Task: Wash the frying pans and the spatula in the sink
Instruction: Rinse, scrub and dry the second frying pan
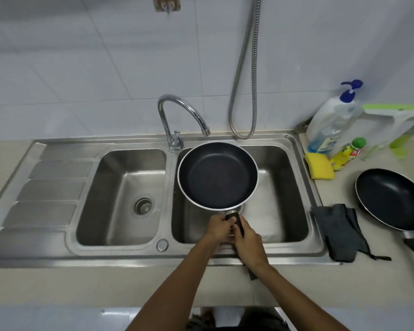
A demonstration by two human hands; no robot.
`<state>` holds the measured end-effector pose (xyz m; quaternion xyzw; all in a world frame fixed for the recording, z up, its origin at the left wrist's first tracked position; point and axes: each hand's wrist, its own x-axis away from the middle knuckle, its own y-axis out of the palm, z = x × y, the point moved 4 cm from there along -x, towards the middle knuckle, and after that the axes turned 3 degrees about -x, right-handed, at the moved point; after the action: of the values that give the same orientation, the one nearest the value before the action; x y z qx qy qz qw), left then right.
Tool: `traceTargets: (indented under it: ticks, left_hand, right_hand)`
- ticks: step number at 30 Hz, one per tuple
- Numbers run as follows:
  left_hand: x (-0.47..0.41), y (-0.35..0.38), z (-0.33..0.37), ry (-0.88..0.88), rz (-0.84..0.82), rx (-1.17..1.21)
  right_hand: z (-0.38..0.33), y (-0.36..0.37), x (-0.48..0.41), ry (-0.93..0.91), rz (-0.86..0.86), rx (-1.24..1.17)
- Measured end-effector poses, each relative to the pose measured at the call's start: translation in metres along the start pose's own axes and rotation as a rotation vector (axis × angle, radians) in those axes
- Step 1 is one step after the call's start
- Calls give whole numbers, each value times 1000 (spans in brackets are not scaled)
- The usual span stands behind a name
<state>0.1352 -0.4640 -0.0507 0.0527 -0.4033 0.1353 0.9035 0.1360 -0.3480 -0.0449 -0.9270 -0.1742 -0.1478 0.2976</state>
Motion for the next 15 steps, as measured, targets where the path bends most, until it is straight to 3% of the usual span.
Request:
traceTargets:
  ticks: [15]
  left_hand:
    - [-11,-22,4,-43,-101,-7]
  right_hand:
    - [2,26,-10,-29,1,39]
